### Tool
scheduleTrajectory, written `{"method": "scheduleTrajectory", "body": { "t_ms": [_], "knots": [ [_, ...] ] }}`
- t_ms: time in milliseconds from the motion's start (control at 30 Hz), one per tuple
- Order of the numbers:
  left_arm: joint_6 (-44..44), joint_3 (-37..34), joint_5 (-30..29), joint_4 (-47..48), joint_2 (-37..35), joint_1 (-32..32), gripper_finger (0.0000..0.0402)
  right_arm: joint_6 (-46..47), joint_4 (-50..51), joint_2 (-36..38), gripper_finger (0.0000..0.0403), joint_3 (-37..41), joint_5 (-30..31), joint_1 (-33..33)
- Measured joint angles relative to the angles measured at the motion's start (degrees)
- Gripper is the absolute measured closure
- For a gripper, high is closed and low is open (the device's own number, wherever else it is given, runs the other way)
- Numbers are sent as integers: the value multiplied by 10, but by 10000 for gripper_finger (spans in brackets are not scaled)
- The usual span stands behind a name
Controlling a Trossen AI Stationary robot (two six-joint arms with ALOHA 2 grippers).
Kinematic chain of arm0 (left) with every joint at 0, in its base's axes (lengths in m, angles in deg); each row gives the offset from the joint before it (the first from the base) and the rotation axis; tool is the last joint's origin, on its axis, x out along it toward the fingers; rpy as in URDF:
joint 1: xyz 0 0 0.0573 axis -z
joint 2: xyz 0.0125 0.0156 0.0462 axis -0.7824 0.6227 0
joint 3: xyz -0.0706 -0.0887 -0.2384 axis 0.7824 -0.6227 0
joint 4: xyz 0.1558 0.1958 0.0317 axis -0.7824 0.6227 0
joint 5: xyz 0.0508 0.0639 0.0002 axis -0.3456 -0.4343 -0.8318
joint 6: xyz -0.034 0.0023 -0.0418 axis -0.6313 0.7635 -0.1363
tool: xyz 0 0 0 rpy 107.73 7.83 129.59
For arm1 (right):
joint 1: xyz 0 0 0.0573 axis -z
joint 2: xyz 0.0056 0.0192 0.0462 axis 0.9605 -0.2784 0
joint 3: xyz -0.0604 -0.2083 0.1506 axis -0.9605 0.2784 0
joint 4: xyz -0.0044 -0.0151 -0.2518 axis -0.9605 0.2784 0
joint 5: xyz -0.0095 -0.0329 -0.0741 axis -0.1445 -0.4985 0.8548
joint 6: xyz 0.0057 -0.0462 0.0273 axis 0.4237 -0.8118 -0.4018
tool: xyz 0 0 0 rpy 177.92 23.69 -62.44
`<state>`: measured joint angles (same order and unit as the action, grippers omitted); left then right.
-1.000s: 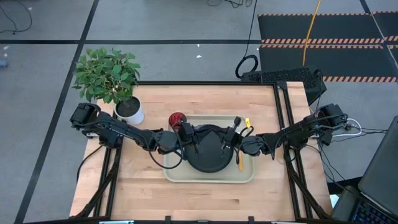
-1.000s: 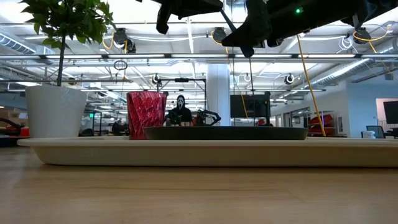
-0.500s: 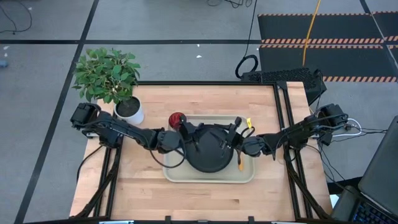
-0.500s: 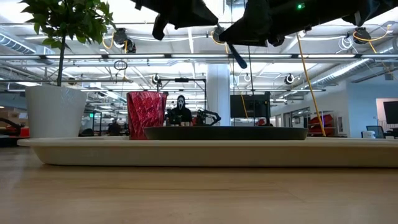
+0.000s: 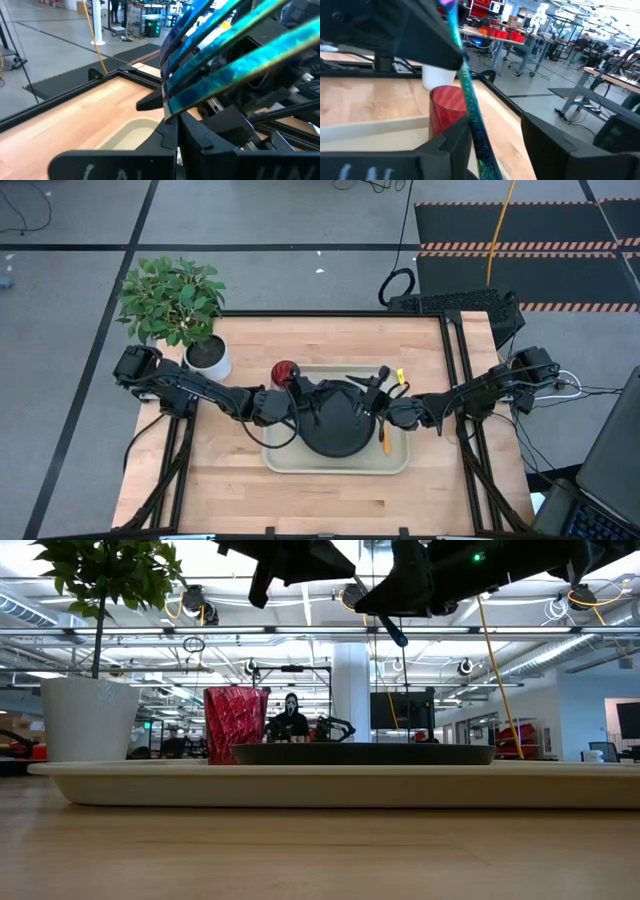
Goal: Pick and place plate/cup/fork/spoon on tray
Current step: Put the fork to the right of the spoon on the tray
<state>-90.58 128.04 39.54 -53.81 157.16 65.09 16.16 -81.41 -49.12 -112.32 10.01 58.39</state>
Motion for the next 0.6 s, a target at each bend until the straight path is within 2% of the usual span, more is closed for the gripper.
{"method": "scheduleTrajectory", "body": {
  "t_ms": [300, 500, 600],
  "knots": [
    [-13, 0, -3, 5, 0, -1, 401, 0, 17, 0, 311, 0, 2, 0],
    [-25, 1, -1, 8, 0, 3, 401, -14, 32, -2, 384, 0, -12, -1],
    [-25, 1, 1, 8, 0, 4, 401, -21, 30, -2, 386, 0, -11, -1]
  ]
}}
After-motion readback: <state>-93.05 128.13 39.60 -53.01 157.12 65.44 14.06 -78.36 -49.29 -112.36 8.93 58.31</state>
